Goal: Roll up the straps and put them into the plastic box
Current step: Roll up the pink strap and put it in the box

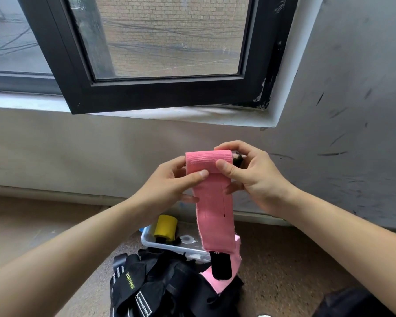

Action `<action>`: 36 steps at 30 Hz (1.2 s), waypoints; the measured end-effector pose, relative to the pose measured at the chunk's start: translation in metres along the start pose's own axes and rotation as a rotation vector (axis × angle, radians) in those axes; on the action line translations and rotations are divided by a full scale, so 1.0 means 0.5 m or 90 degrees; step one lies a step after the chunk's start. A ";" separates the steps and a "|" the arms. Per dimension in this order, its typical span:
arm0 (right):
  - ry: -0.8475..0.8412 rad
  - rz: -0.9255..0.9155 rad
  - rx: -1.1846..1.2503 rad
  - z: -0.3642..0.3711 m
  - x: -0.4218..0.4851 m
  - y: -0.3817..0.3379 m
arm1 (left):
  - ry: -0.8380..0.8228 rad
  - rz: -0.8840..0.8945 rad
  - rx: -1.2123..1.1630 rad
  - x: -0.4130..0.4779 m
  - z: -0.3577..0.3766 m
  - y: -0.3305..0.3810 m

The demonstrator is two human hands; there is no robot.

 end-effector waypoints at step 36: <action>-0.063 0.051 0.009 -0.002 -0.002 -0.001 | -0.052 -0.117 -0.064 -0.008 0.001 -0.018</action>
Point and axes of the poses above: each hand's wrist, its own x-axis towards the middle knuckle, its own z-axis out of the palm, y = z × x, the point moved 3 cm from there along x, towards the middle knuckle, and after that the axes turned 1 degree about y, right-handed, at the moved point
